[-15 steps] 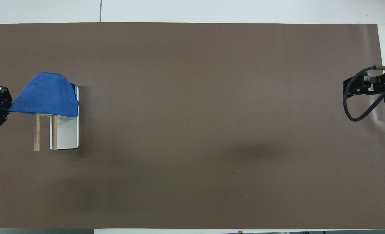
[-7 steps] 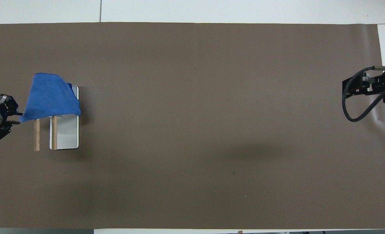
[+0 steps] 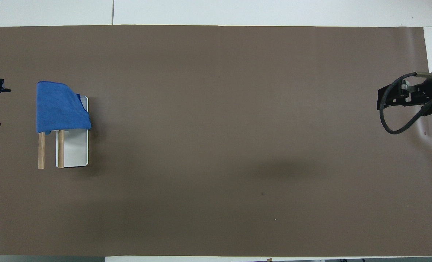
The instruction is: Right arm passes towel to left arm to hang
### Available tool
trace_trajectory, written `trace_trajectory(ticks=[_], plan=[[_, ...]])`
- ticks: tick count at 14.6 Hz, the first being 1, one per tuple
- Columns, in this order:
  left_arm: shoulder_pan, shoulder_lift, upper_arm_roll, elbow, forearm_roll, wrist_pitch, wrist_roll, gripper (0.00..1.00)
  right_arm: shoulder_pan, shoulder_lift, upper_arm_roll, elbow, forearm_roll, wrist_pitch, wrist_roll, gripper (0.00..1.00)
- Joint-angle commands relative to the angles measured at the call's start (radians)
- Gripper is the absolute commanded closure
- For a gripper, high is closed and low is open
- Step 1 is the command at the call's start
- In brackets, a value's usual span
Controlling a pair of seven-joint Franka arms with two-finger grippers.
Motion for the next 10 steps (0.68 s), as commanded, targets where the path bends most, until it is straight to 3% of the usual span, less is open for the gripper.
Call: trace_trajectory(ticks=[1,6,10], plan=[[-0.078,0.019,0.005,0.017,0.01,0.011,0.189,0.0,-0.002,-0.01,-0.001,-0.01,0.016,0.005,0.015,0.0],[-0.13,0.022,0.002,0.035,-0.083,-0.017,0.626,0.0,0.0,-0.01,0.001,-0.01,0.016,0.008,0.015,0.0],[-0.115,0.055,0.01,0.238,-0.248,-0.303,0.95,0.0,-0.002,-0.01,0.001,-0.01,0.016,0.014,0.014,0.0]])
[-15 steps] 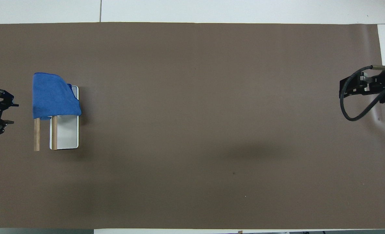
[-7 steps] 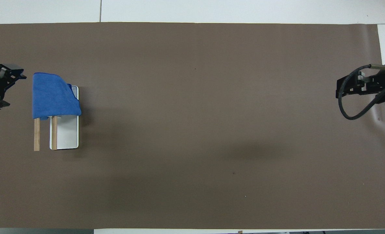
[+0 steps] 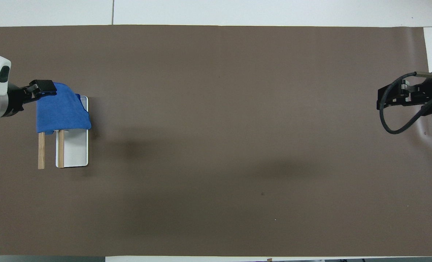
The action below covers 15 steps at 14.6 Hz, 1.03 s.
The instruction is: Right arm passes towel to left arm to hang
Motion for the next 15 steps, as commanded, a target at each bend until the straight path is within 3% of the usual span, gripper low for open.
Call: trace_trajectory(ticks=[1,8,15], plan=[[0.013,0.046,0.017,0.191,-0.111,-0.228,0.224,0.0,-0.002,-0.01,0.001,-0.01,0.016,0.011,0.012,0.0],[0.024,0.084,0.023,0.408,-0.096,-0.551,0.387,0.0,-0.002,-0.01,0.001,-0.01,0.016,0.006,0.012,0.0],[0.026,0.054,0.022,0.354,-0.057,-0.556,0.449,0.0,-0.002,-0.01,0.001,-0.012,0.016,0.009,0.012,0.0]])
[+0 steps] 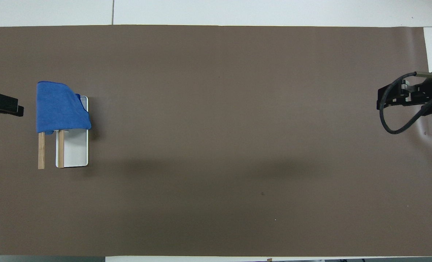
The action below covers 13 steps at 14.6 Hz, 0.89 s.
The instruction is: Right arm passes towel to left arm to hang
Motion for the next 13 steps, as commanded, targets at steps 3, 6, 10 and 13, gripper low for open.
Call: trace_trajectory(ticks=[3,6,10,13], plan=[[-0.009,-0.007,0.0,-0.012,0.006,-0.003,0.024,0.0,-0.003,-0.01,0.001,-0.01,0.016,0.007,0.011,0.0],[-0.012,-0.007,-0.002,-0.01,0.006,-0.001,0.019,0.0,-0.002,-0.01,0.001,-0.01,0.016,0.006,0.011,0.0],[-0.012,-0.007,-0.002,-0.012,0.006,-0.006,0.019,0.0,-0.005,-0.023,0.001,-0.01,0.016,-0.005,-0.003,0.0],[-0.012,-0.007,-0.003,-0.012,0.006,-0.006,0.021,0.0,-0.013,-0.023,-0.001,-0.012,0.016,-0.002,-0.089,0.0]])
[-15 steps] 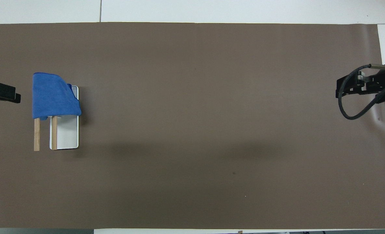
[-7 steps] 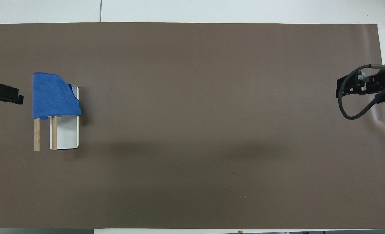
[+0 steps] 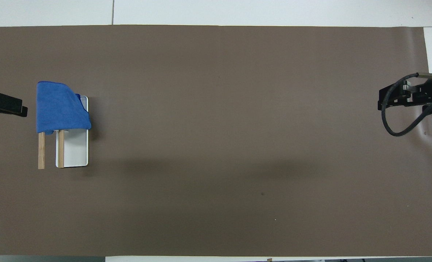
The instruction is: Right arm passes towel to left arm to hang
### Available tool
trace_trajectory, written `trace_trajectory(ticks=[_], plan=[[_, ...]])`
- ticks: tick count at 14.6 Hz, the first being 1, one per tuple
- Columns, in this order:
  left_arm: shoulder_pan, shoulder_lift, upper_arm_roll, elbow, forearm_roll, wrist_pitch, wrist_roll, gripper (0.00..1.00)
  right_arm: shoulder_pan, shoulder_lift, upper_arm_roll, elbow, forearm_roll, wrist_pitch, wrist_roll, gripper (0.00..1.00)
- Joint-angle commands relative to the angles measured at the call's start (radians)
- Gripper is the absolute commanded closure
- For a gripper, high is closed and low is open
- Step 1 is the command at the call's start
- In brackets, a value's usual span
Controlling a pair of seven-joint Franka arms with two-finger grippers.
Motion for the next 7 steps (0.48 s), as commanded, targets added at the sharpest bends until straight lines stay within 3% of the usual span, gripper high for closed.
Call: trace_trajectory(ticks=[1,7], plan=[[-0.008,-0.008,0.004,-0.011,0.008,-0.007,0.013,0.0,-0.015,-0.016,0.0,-0.012,0.016,-0.002,-0.059,0.0],[-0.007,-0.008,0.006,-0.009,0.008,-0.009,0.012,0.0,-0.013,-0.017,0.0,-0.016,0.022,-0.001,-0.057,0.0]])
